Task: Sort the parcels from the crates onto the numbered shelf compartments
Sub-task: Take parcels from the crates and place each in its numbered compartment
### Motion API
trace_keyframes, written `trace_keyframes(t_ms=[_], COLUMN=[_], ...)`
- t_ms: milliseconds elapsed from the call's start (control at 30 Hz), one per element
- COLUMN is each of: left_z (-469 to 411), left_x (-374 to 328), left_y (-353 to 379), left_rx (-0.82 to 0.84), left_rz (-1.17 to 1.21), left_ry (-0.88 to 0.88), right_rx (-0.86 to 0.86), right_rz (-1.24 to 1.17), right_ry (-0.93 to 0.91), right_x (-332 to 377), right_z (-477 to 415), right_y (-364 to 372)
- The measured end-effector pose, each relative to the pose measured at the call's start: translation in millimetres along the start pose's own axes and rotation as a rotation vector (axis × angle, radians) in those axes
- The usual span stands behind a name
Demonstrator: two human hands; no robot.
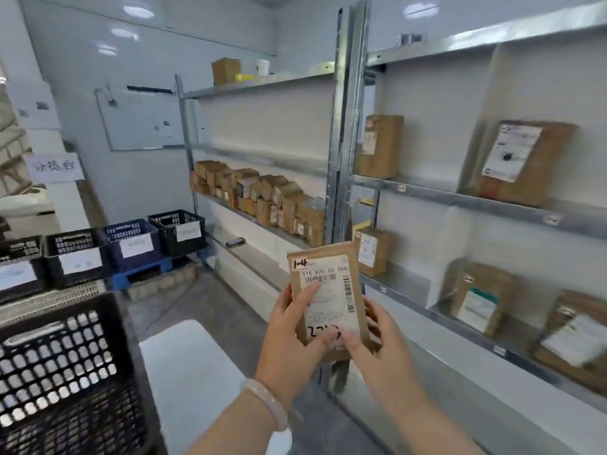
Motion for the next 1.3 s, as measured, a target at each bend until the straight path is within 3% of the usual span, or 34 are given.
trace_keyframes(t_ms=[367, 533, 733, 1033, 1300], left_z=[-42, -77, -130, -174, -103], left_x=[48, 73, 97, 72, 7], left_y=[119, 153, 197, 326, 443], left_rx=[0.215, 0.294, 0.426, 0.718, 0.904], left_rz=[0.041, 0.09, 0.147, 0.265, 0.42], left_ry=[-0.061, -0.06, -0.039, 0.216, 0.372], right_rx=[-0.135, -0.165, -0.259, -0.472, -0.623], right_rz=[0.14, 0.337, 0.689, 1.16, 1.316], right_ry=[0.126, 0.212, 0.183, 0.308, 0.494], right_x=[-78, -99, -100, -101, -87], right_z=[-23, -46, -82, -68, 24], right_y=[-95, -115, -148, -244, -339])
Point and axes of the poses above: each hand's wrist, its own z-axis away from the middle knuckle, its own y-axis out of the palm, x = y × z, the point moved 8 cm from there along -z, towards the middle knuckle, and after that the axes turned 13 degrees about z, right-handed, at the moved point
